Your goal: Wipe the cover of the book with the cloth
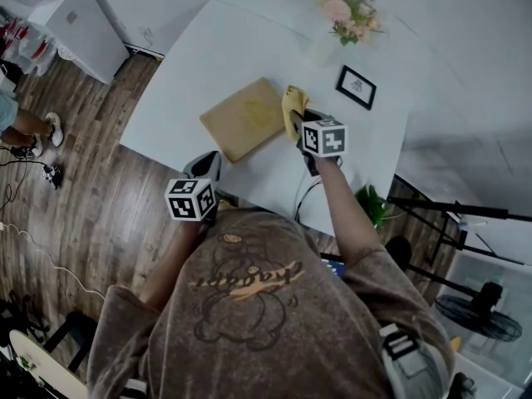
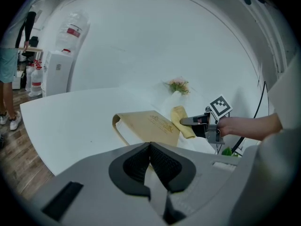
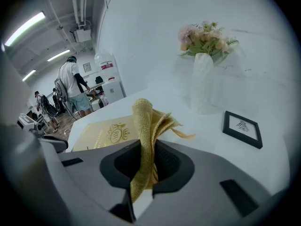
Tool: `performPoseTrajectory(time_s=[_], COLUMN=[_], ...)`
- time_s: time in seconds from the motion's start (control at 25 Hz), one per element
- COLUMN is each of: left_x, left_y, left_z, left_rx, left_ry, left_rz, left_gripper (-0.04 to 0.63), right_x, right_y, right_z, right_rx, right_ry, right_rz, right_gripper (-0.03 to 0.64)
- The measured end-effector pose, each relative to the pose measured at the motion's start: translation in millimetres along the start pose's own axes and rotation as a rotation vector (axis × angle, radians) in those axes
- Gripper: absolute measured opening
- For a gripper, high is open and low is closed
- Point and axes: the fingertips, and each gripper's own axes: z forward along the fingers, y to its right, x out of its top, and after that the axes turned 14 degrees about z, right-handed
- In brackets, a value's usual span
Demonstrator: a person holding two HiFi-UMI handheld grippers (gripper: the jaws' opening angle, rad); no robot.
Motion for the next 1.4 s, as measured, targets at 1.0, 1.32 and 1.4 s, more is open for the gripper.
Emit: performPoseTrajectory(time_s=[1.0, 1.32, 1.4], left_x=[-4, -5, -5], left_y=[-16, -20, -19], left_z=[-8, -4, -3], left_rx=[0.051, 0.054, 0.051], left_ry=[0.003, -0.010, -0.017], left_rz=[-0.043, -0.074, -0.068], left_gripper=[0.003, 0.003, 0.003], right_x=[18, 28, 37], right_y=[-165, -128, -119], right_z=[86, 99, 96], right_rx=[0.214, 0.177, 0.163], right_ry=[-0.077, -0.074, -0.055], right_rz=[-0.269, -0.291, -0.280], right_gripper=[0.063, 0.063, 0.063])
